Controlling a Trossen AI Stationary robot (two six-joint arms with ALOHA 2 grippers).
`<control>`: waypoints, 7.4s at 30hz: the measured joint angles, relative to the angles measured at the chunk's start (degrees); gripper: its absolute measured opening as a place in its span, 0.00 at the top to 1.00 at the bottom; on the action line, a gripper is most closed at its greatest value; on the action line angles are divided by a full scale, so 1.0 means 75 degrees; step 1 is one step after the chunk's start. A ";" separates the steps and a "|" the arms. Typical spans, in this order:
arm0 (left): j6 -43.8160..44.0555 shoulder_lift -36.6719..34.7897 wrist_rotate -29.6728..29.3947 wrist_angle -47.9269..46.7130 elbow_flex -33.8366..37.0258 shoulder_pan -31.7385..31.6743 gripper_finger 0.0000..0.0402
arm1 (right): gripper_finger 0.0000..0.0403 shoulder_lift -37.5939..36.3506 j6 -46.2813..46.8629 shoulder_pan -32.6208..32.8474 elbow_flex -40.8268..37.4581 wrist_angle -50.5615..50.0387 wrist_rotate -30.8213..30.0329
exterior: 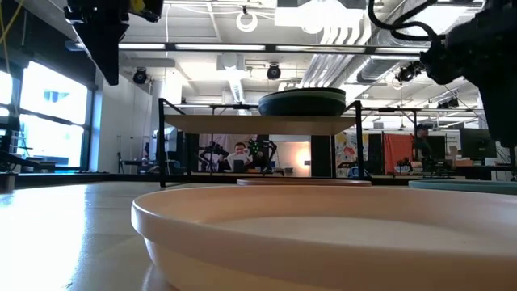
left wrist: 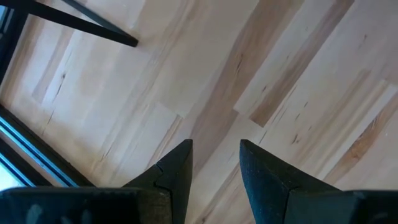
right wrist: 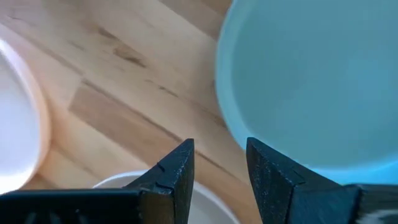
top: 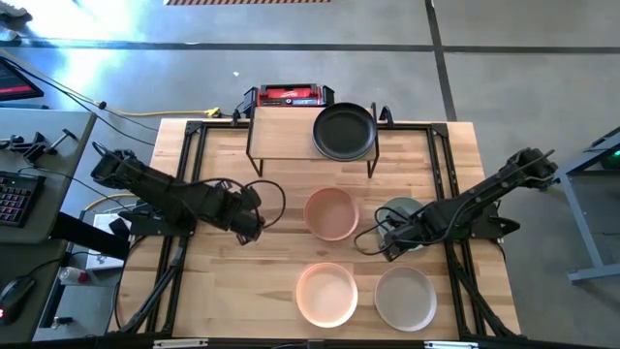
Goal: Place and stack plates onto a shelf
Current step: Put the green plate on the shelf
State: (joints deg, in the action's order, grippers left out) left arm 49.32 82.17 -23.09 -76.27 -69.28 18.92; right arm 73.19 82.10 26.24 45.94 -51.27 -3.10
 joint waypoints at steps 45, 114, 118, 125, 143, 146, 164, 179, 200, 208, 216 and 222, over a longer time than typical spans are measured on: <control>-0.0252 0.0000 -0.0017 0.1813 -0.0003 -0.1079 0.70 | 0.97 0.1314 -0.1172 0.0000 -0.1030 0.1613 -0.0042; 0.0128 0.0003 0.4826 0.2575 -0.2192 -0.4398 0.70 | 1.00 0.3180 -1.1207 -0.2053 0.7517 -0.1755 0.0365; 0.0170 0.0020 0.4796 0.2439 -0.2171 -0.4526 0.70 | 1.00 0.3604 -1.1489 -0.2154 0.8150 -0.2245 0.0353; 0.0664 0.0122 0.4106 0.2298 -0.2120 -0.4524 0.70 | 1.00 0.4131 -1.1836 -0.2203 0.8778 -0.2649 -0.0050; 0.0947 0.0770 0.3940 0.2217 -0.2113 -0.4521 0.70 | 1.00 0.4158 -1.2015 -0.2355 0.8768 -0.2494 -0.0404; 0.0887 0.0916 0.3946 0.2217 -0.2116 -0.4521 0.70 | 1.00 0.4159 -1.2015 -0.2369 0.8766 -0.2485 -0.0410; 0.0286 0.1064 0.4130 0.2653 -0.2113 -0.4515 0.86 | 1.00 0.4157 -1.2015 -0.2500 0.8765 -0.2507 -0.0352; -0.0165 0.1064 0.3716 0.2713 -0.2119 -0.4521 0.99 | 1.00 0.4156 -1.1949 -0.2500 0.8765 -0.2468 -0.0239; -0.0594 0.1058 0.3174 0.2036 -0.2110 -0.4675 1.00 | 0.69 0.4135 -1.1948 -0.2503 0.9130 -0.3351 -0.0390; -0.0673 0.0889 0.2685 0.1619 -0.2116 -0.5061 1.00 | 0.69 0.4132 -1.1413 -0.2503 0.9717 -0.4098 -0.0390; -0.0772 0.0662 0.2033 0.1183 -0.2122 -0.5683 1.00 | 0.69 0.4135 -1.1407 -0.2503 0.9768 -0.4403 -0.0390; -0.1112 0.0662 0.1648 0.1202 -0.2122 -0.6225 1.00 | 0.69 0.4138 -1.1467 -0.2503 0.9768 -0.4409 -0.0391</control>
State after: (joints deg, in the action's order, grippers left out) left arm 40.98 87.13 -10.73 -67.25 -85.19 -27.76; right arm 104.22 -3.90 7.46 119.20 -84.33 -6.03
